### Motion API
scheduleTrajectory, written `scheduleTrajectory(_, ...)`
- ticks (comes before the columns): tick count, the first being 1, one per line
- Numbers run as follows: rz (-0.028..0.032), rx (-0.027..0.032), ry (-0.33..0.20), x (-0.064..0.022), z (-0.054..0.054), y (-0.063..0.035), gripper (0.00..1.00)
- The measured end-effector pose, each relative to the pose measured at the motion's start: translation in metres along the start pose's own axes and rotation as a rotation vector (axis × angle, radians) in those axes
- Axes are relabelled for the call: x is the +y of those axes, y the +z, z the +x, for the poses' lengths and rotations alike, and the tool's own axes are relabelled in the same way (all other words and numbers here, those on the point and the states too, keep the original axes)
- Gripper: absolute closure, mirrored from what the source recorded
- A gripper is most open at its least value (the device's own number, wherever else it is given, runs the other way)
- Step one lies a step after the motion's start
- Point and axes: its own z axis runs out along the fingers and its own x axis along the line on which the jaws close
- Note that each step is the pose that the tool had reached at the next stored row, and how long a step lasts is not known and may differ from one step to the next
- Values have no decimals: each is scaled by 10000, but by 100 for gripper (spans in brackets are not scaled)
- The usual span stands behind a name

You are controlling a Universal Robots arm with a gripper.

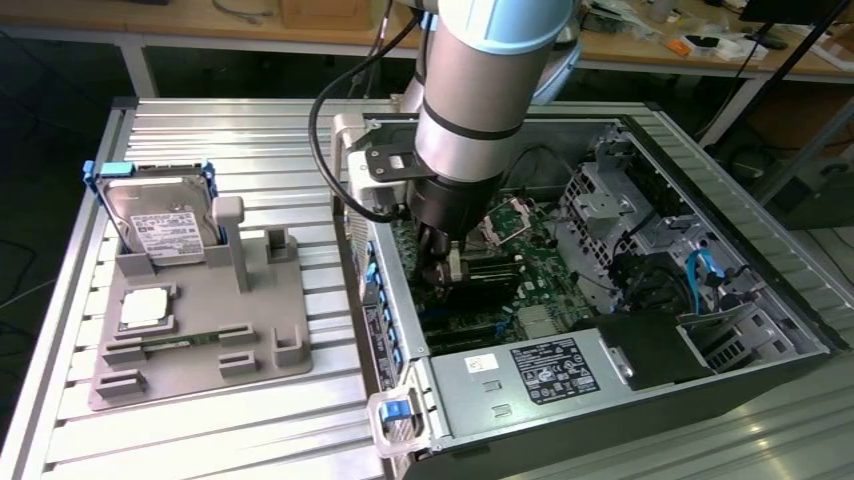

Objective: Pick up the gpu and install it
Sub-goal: 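Press down on the gpu until it lock into place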

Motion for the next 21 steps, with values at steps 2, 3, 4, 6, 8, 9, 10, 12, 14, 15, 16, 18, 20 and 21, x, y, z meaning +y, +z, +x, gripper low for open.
scheduleTrajectory(2, 0, 0, 0, 0, 0, 0, 89)
scheduleTrajectory(3, 0, -1, 0, 0, 0, 0, 89)
scheduleTrajectory(4, 1, -1, 0, 0, 0, 0, 89)
scheduleTrajectory(6, 3, -11, 0, 2, 8, 1, 89)
scheduleTrajectory(8, 2, -47, 1, 4, 27, 0, 89)
scheduleTrajectory(9, 2, -59, 1, 4, 33, 0, 89)
scheduleTrajectory(10, 2, -61, 2, 4, 34, -1, 89)
scheduleTrajectory(12, 2, -60, 3, 5, 36, -2, 89)
scheduleTrajectory(14, 2, -61, 1, 5, 38, -2, 89)
scheduleTrajectory(15, 1, -61, 0, 6, 39, -2, 89)
scheduleTrajectory(16, 1, -61, 0, 8, 40, -2, 89)
scheduleTrajectory(18, -2, -56, 0, 13, 44, 4, 89)
scheduleTrajectory(20, -6, -50, 0, 17, 47, 20, 89)
scheduleTrajectory(21, -5, -52, 1, 20, 48, 30, 89)
